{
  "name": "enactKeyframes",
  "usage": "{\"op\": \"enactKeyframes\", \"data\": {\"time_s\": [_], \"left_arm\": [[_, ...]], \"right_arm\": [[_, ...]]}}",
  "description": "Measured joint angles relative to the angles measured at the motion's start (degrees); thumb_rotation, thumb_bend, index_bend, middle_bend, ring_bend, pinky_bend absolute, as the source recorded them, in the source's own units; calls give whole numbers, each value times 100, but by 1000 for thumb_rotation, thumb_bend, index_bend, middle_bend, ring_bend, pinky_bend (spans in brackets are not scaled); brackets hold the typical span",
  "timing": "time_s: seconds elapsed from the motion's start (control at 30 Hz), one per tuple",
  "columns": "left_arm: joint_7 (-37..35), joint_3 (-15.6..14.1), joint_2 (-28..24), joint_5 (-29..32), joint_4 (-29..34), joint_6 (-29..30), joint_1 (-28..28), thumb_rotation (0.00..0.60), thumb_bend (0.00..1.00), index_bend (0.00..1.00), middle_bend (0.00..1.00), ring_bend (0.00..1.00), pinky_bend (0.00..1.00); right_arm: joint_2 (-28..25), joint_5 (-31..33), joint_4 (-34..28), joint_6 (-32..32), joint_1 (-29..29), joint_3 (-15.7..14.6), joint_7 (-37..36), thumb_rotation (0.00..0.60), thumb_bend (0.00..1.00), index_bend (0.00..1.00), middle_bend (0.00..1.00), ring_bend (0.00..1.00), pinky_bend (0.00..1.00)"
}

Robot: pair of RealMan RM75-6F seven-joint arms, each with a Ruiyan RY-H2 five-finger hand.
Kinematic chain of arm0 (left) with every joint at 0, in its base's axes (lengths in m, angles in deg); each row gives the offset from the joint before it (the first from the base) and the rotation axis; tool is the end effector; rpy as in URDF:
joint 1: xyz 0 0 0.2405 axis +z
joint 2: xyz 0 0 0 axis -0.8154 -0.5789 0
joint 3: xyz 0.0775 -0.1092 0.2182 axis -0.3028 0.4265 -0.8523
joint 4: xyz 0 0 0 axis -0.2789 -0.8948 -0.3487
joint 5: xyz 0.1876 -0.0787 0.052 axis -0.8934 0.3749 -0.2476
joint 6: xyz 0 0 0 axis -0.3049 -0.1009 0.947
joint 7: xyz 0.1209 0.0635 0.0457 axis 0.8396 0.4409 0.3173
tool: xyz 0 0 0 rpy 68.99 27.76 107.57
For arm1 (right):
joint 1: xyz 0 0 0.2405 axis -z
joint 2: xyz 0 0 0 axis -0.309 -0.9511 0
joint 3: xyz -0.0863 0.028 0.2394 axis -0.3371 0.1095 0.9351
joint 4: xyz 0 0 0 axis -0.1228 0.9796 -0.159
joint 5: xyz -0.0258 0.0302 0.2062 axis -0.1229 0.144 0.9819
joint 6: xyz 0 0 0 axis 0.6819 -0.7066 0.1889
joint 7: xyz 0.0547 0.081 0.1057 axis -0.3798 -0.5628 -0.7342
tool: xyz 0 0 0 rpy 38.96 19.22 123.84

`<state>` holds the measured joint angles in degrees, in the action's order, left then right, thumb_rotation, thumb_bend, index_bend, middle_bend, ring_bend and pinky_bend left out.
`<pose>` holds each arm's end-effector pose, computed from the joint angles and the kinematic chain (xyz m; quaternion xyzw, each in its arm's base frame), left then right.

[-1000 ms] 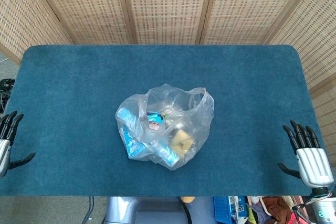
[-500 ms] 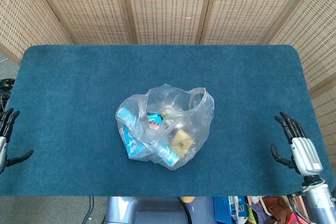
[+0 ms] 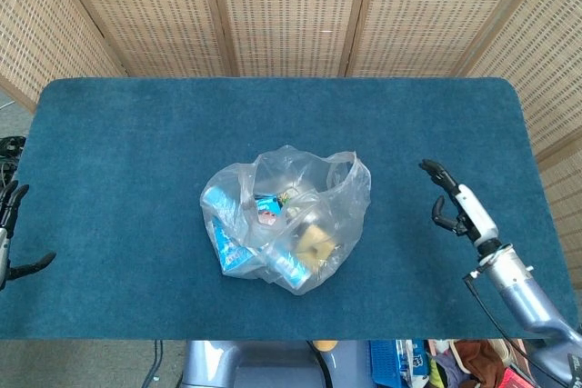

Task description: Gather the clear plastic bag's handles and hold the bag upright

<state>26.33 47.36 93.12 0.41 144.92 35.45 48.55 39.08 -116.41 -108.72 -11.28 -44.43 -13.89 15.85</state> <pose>-0.3105 0.1965 0.1781 -0.5647 -0.3944 -0.3915 0.6102 -0.2310 -0.3107 0.1329 0.4165 -0.7051 0.5340 0.2104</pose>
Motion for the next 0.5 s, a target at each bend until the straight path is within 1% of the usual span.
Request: {"op": "enactKeyframes", "data": {"time_s": [0.17, 0.3, 0.5], "left_arm": [[-4, 60, -9, 140, 2, -63, -29, 600, 96, 0, 0, 0, 0], [-8, 96, -12, 262, -16, -130, -48, 600, 98, 0, 0, 0, 0], [-17, 145, -13, 414, -53, -227, -79, 600, 99, 0, 0, 0, 0]], "right_arm": [[-39, 22, -146, 392, -293, 203, -844, 600, 1000, 2, 144, 53, 80], [-104, -33, -315, 582, -486, 326, -1348, 600, 1000, 22, 171, 78, 81], [-216, -40, -616, 725, -593, 347, -1434, 600, 1000, 84, 197, 99, 84]]}}
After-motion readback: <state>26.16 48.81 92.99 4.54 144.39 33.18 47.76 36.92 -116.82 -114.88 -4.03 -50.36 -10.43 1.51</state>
